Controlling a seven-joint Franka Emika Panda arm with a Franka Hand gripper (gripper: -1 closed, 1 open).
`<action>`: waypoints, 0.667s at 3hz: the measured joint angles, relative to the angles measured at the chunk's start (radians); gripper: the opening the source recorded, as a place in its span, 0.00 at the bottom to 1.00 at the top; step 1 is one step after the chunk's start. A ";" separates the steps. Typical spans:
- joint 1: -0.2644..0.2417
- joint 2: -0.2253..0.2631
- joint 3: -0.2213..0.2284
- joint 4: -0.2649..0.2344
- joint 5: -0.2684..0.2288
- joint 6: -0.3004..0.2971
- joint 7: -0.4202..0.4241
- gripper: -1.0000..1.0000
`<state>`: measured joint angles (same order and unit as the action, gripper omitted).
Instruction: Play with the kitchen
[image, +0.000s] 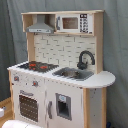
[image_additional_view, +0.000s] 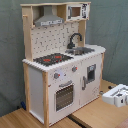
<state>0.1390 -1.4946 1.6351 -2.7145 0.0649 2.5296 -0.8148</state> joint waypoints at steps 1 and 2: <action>0.003 -0.028 -0.058 0.014 -0.049 0.002 0.065 1.00; -0.001 -0.014 -0.134 0.036 -0.114 0.002 0.066 1.00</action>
<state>0.1381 -1.5081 1.5009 -2.6781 -0.0489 2.5318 -0.7492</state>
